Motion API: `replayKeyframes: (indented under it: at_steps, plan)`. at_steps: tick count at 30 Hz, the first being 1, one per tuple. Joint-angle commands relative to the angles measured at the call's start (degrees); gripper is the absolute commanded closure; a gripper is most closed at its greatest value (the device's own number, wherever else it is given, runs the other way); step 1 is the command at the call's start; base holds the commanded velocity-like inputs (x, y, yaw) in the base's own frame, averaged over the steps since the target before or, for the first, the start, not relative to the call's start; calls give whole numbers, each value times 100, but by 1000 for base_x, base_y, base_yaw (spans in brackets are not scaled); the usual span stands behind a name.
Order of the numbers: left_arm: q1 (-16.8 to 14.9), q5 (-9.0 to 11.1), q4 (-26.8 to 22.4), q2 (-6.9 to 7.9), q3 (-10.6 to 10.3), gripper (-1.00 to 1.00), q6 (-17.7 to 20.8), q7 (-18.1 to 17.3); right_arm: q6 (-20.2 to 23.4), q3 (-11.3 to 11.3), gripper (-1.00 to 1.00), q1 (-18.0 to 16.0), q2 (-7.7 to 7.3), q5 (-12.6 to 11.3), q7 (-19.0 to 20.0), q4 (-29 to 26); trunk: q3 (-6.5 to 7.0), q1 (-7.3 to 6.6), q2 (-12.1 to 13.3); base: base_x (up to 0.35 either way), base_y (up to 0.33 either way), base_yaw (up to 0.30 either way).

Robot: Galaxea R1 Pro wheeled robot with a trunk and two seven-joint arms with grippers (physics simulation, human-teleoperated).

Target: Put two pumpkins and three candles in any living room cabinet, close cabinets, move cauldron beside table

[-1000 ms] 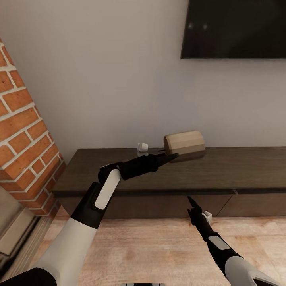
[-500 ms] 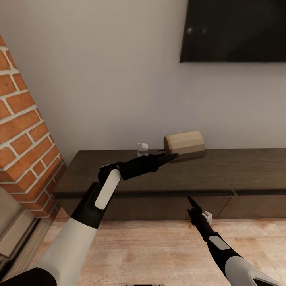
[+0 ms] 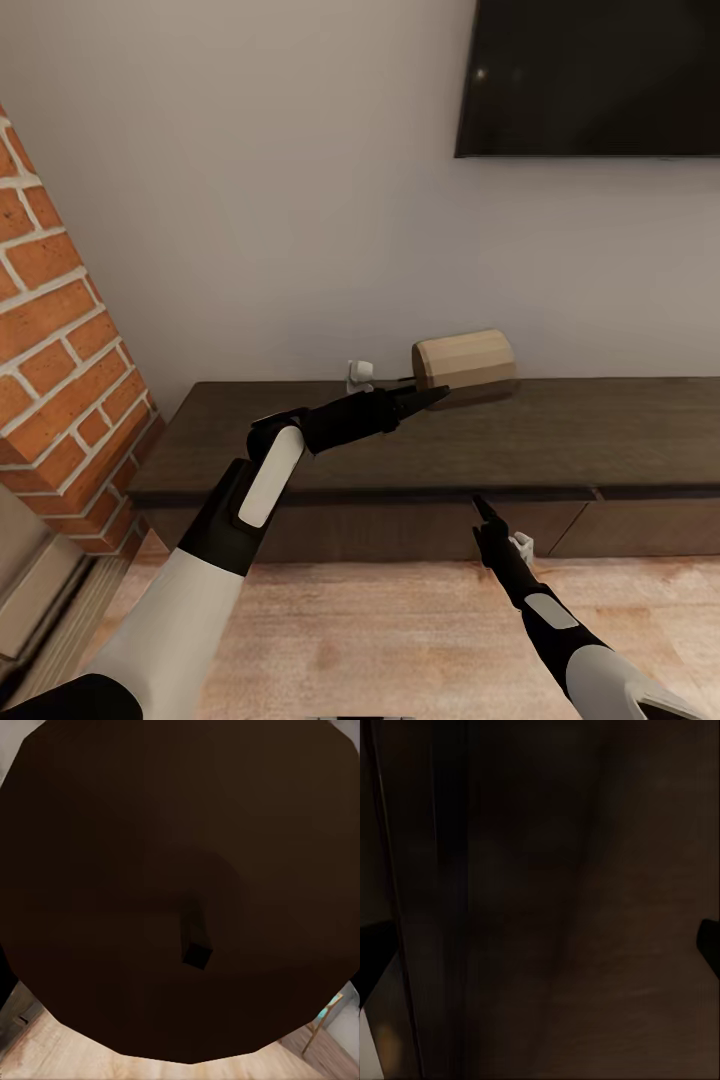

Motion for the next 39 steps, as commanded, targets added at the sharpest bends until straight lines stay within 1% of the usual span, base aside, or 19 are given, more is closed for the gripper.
replayKeyframes:
  at_steps: [1, 20, 21, 27, 39]
  plan:
    - [-4, 42, 1, -1, -2, 100, 35, 2, 58, -4, -100, -3, 0, -60, 15, 7, -5, 1, -2, 163, 0, 0]
    - [-5, 42, 1, -1, -6, 100, 24, 3, 64, 2, -100, -4, -3, -42, -54, 11, -5, 1, -2, 12, 0, 0]
    - [-5, 42, 1, -1, -6, 100, 24, 3, 65, 1, 100, -3, -4, -45, -54, 11, -5, 1, -2, 0, 0, 0]
    - [-5, 42, 1, -1, -6, 100, 24, 3, 54, 3, 100, -3, -5, -45, -124, 11, -5, 1, -2, 0, 0, 0]
    - [-2, 35, 1, -1, -6, 100, 24, 10, 50, -3, 100, -4, 3, -60, -142, 11, -5, 1, -2, 0, 0, 0]
